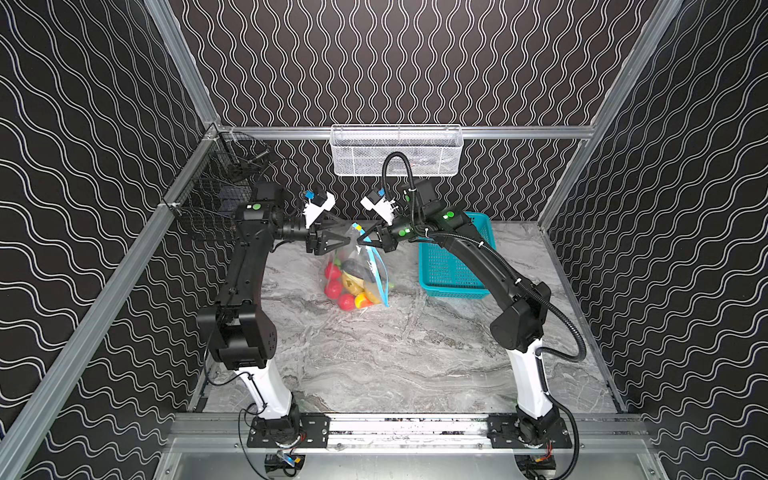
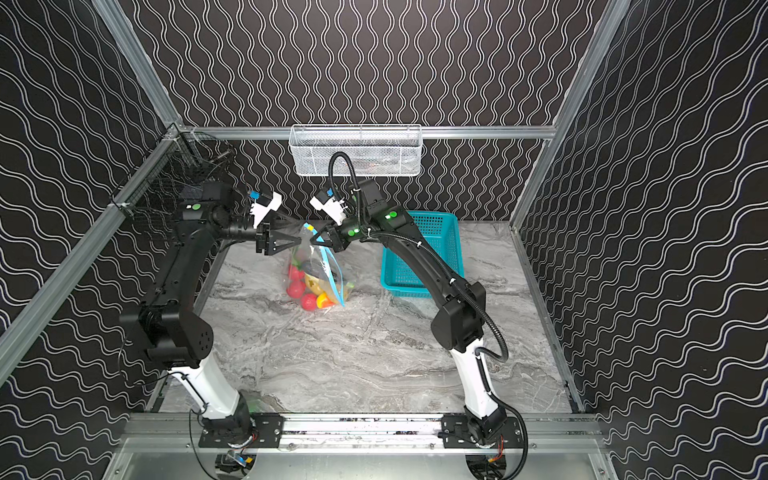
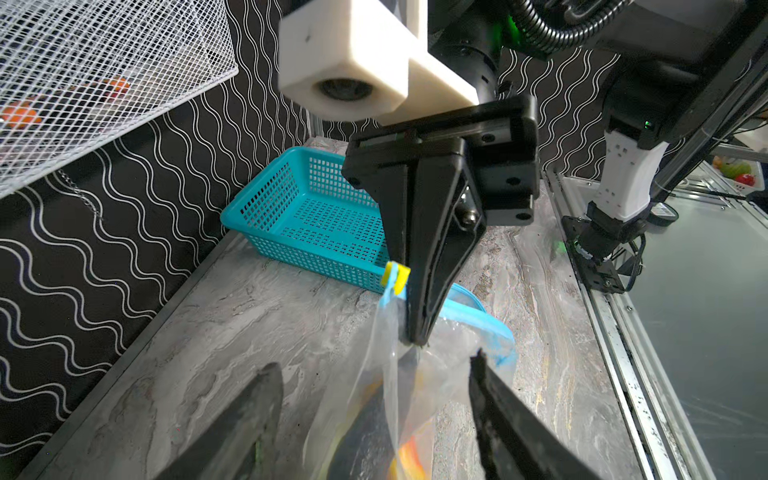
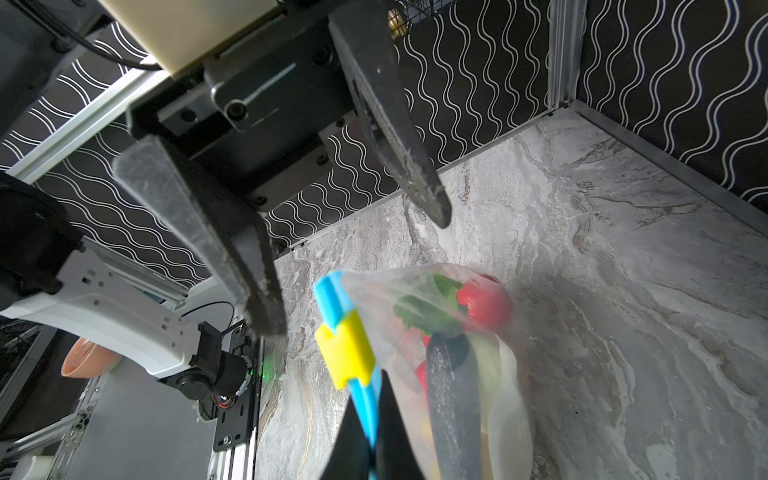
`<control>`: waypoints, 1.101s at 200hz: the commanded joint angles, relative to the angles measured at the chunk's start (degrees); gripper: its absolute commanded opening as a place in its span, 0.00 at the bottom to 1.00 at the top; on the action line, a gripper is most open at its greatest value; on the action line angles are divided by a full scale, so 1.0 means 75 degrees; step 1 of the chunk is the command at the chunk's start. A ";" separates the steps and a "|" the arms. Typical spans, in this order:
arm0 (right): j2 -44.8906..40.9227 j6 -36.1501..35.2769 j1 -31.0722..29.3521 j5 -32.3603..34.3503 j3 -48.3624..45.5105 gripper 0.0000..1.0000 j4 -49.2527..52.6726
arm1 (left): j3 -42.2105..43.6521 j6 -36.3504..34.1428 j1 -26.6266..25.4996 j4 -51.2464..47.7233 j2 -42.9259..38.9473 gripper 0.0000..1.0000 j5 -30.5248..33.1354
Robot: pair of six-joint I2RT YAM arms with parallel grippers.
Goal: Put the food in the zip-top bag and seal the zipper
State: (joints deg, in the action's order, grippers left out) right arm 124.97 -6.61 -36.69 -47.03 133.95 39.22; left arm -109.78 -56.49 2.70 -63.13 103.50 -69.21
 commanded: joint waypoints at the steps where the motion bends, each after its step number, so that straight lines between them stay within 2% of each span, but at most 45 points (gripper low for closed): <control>1: -0.0039 -0.0079 0.0005 -0.0256 -0.0041 0.00 -0.0203 | 0.0030 0.0202 -0.0139 0.0226 -0.0031 0.65 -0.0026; 50: -0.0069 -0.0056 0.0003 -0.0314 -0.0140 0.00 -0.0294 | 0.0170 0.0510 -0.0231 0.0519 -0.0089 0.49 0.0024; 91: -0.0082 -0.0079 0.0004 -0.0282 -0.0210 0.00 -0.0284 | 0.0500 0.1182 -0.0234 0.1235 -0.0339 0.00 0.0158; 110: -0.0115 -0.0057 -0.0001 -0.0237 -0.0292 0.00 -0.0316 | 0.0869 0.1827 -0.0418 0.1969 -0.0580 0.00 0.0123; 131: -0.0228 0.0082 0.0017 -0.0008 -0.0490 0.37 -0.0504 | 0.1152 0.2587 -0.0419 0.2703 -0.0753 0.00 0.0170; 146: -0.0365 0.0207 0.0062 0.0092 -0.0601 0.50 -0.0732 | 0.1152 0.2837 -0.0429 0.2824 -0.0749 0.00 0.0260; 182: -0.0741 0.0544 0.0259 0.0082 -0.0575 0.54 -0.1287 | 0.1102 0.2786 -0.0434 0.2595 -0.0664 0.00 0.0354; 220: -0.0909 0.1088 0.0292 -0.0175 -0.0936 0.45 -0.2206 | 0.1207 0.2901 -0.0434 0.2695 -0.0705 0.00 0.0369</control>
State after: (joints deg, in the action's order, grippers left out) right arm 118.19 -1.69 -34.37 -46.63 127.02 28.34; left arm -101.12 -36.14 -0.49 -44.66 98.48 -66.02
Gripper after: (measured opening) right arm 0.469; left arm 0.066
